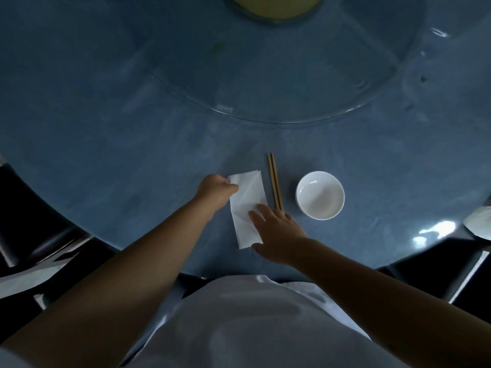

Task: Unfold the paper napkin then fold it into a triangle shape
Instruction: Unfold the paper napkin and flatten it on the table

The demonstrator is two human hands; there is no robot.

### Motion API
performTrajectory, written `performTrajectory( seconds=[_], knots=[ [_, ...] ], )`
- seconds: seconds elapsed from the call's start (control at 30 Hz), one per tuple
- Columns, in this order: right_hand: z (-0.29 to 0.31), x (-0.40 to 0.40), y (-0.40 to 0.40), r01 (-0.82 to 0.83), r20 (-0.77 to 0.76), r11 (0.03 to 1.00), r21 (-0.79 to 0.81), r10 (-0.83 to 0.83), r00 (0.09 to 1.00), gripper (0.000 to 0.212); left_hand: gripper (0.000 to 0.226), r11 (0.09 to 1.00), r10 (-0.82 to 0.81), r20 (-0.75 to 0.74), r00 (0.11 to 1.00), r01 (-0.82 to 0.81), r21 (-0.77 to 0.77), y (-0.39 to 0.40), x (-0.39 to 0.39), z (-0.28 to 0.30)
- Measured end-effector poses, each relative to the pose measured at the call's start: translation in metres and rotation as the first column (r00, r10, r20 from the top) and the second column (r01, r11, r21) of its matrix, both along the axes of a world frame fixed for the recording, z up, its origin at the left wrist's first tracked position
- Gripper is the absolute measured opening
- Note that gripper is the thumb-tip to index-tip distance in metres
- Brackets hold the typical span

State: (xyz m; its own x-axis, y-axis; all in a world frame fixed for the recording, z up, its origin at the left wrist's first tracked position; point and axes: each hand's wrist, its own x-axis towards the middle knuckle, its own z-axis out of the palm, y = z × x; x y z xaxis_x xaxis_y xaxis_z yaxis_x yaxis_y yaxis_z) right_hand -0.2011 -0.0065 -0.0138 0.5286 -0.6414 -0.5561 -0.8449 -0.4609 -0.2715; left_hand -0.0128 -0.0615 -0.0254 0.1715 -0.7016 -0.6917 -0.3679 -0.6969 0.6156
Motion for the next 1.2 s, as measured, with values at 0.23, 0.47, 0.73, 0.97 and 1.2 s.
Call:
performTrajectory(
  seconds=[0.23,0.47,0.73,0.97,1.2],
  knots=[
    [-0.001,-0.003,-0.006,-0.005,0.038,1.0,0.006,0.005,0.999,0.082,0.012,0.993,-0.08,0.164,0.983,0.093,-0.076,0.0,-0.008,-0.007],
    [-0.001,-0.002,-0.01,-0.014,0.048,1.0,0.017,0.013,0.999,0.081,0.044,0.984,0.145,0.006,0.989,-0.143,-0.108,0.003,-0.009,-0.009],
    [0.002,0.001,-0.011,0.033,0.085,0.999,0.034,-0.036,0.996,0.08,0.028,0.98,-0.005,0.087,0.996,0.022,-0.196,-0.009,0.01,-0.006],
    [0.001,0.006,-0.001,0.136,0.134,0.988,0.078,-0.146,0.98,0.071,0.032,0.944,-0.203,0.227,0.953,0.251,-0.212,-0.018,0.024,0.001],
    [-0.001,0.011,0.0,0.291,0.178,0.938,0.189,-0.324,0.929,0.069,0.05,0.731,-0.448,0.601,0.662,0.658,-0.18,-0.025,0.013,-0.002]
  ],
)
